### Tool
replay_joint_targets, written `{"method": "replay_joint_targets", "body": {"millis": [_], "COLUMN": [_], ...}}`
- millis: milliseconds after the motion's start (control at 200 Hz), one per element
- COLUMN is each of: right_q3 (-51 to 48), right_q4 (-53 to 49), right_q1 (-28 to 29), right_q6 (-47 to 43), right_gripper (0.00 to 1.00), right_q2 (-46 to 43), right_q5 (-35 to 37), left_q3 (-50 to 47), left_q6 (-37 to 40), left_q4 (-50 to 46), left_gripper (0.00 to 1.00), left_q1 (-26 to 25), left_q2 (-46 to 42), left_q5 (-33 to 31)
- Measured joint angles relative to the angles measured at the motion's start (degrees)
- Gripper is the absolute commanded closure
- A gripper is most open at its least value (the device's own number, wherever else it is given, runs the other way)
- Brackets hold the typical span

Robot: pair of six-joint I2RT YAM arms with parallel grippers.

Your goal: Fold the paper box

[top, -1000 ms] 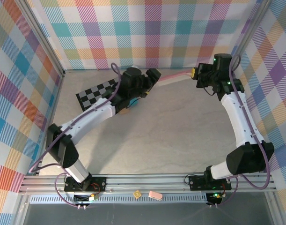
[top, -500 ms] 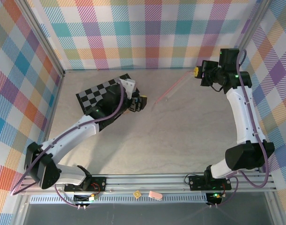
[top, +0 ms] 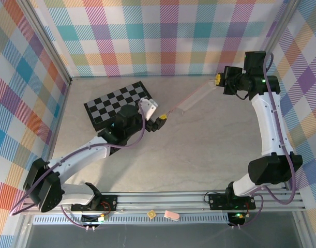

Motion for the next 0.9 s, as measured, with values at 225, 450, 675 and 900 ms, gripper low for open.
{"method": "replay_joint_targets", "body": {"millis": [225, 450, 675, 900], "right_q3": [2.2, 2.5, 2.5, 2.5], "right_q4": [-0.5, -1.3, -1.4, -1.4], "right_q1": [-0.2, -0.3, -0.3, -0.4], "right_q6": [0.0, 0.0, 0.0, 0.1], "right_gripper": [1.0, 1.0, 1.0, 1.0], "right_q2": [1.4, 1.4, 1.4, 1.4], "right_q5": [-0.3, -0.9, -1.4, -1.7], "left_q3": [-4.1, -2.2, 1.2, 2.7], "left_q6": [0.9, -0.2, -2.7, -5.7], "left_q4": [0.6, 7.3, 10.7, 11.9], "left_gripper": [0.16, 0.18, 0.44, 0.91], "left_q1": [-2.7, -2.5, -2.6, -2.6], "left_q2": [-1.2, 9.2, 14.3, 15.1], "left_q5": [-0.5, -2.1, -2.2, -3.8]}}
